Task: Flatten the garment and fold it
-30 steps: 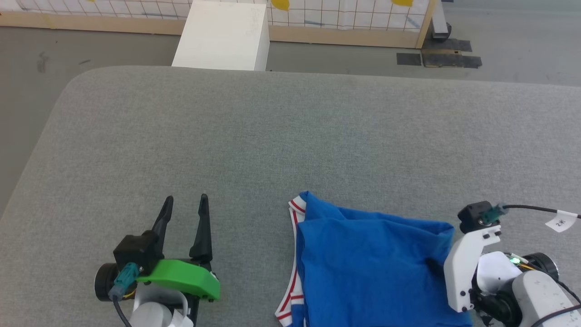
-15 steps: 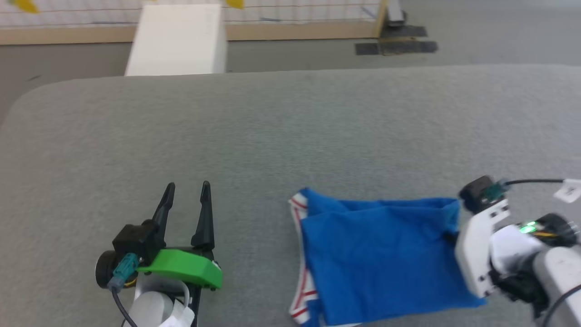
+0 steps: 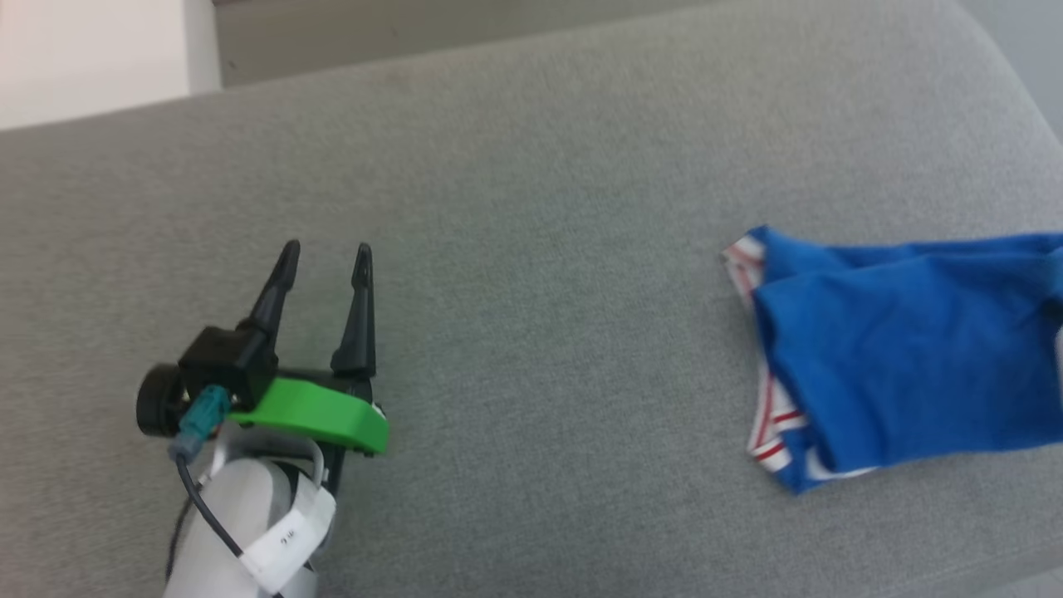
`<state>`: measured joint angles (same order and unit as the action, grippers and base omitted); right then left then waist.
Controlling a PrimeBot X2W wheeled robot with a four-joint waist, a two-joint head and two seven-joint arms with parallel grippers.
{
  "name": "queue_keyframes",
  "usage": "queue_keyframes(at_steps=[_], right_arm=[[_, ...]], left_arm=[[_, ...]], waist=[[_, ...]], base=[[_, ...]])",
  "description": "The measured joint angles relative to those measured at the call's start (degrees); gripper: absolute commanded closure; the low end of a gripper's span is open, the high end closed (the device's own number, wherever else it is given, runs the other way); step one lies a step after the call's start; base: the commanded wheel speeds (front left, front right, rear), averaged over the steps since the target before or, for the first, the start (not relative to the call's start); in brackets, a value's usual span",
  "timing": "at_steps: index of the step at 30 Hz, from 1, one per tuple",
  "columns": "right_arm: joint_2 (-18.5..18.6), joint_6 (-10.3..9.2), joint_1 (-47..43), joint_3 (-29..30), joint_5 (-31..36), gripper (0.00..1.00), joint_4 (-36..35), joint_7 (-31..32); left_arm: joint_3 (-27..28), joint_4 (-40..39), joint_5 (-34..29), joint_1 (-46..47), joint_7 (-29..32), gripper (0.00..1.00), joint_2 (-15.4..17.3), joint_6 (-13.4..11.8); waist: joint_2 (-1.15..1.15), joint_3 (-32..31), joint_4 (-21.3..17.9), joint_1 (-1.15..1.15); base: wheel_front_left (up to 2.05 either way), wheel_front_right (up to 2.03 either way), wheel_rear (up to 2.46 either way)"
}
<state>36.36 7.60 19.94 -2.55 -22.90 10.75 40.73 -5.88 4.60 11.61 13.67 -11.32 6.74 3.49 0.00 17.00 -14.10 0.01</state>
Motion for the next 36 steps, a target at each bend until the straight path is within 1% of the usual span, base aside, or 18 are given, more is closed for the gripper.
queue_keyframes(at_steps=[4,9,11,14,15,16,19,24,27,32,36], right_arm=[[1.6,0.00,3.0,5.2,1.9,1.00,5.2,-3.5],[3.2,0.01,7.0,11.4,4.7,1.00,11.8,-6.4],[5.2,0.01,7.6,11.7,7.6,1.00,13.8,-7.0],[5.5,0.01,9.2,14.9,9.1,1.00,17.2,-7.6],[5.4,0.00,9.7,15.4,9.5,0.69,17.9,-8.0],[5.2,0.00,10.3,16.0,10.1,0.00,18.5,-8.6],[4.1,0.00,11.7,18.1,11.6,0.00,20.1,-10.6],[2.3,0.00,13.0,21.4,11.9,0.00,20.9,-16.5],[2.0,0.00,13.2,21.3,10.8,0.00,19.9,-20.9],[2.0,0.00,14.3,18.0,5.8,0.00,13.5,-26.6],[1.4,0.00,14.7,14.6,0.5,0.00,5.9,-29.5]], left_arm=[[-0.2,-2.8,-0.7,1.8,2.3,0.00,1.8,0.0],[-0.2,-6.5,-1.9,2.9,4.8,0.00,3.3,0.0],[-0.2,-7.9,-2.0,2.9,5.5,0.00,3.9,0.0],[-0.1,-9.7,-2.0,2.9,6.4,0.00,4.4,0.0],[-0.1,-10.2,-2.1,2.9,6.6,0.00,4.5,0.0],[0.0,-10.6,-2.0,2.9,6.7,0.00,4.6,0.0],[0.1,-11.5,-2.0,2.9,7.0,0.00,4.8,-0.1],[0.0,-11.2,-1.8,2.8,6.7,0.00,4.7,-0.5],[0.0,-9.4,-1.3,2.7,5.5,0.00,4.3,-0.6],[0.7,-6.1,0.8,1.1,3.1,0.00,3.1,-1.4],[1.4,-3.9,2.1,-0.6,0.6,0.00,1.9,-1.8]], waist=[[0.00,4.5,-1.2,0.01],[0.00,9.9,-1.3,0.01],[0.00,11.9,-1.1,0.01],[0.00,14.3,-0.5,0.01],[0.00,14.9,-0.3,0.01],[0.00,15.6,-0.1,0.01],[0.00,17.0,0.5,0.01],[0.00,17.3,1.5,0.01],[0.00,16.1,1.7,0.00],[0.00,12.5,2.0,0.00],[0.00,8.4,2.3,-0.01]], base=[[0.00,0.00,0.00],[0.00,0.00,0.00],[0.00,0.00,0.00],[0.00,0.00,0.00],[0.00,0.00,0.00],[0.00,0.00,0.00],[0.00,0.00,0.00],[0.00,0.00,0.00],[0.00,0.00,0.00],[0.00,0.00,0.00],[0.00,0.00,0.00]])
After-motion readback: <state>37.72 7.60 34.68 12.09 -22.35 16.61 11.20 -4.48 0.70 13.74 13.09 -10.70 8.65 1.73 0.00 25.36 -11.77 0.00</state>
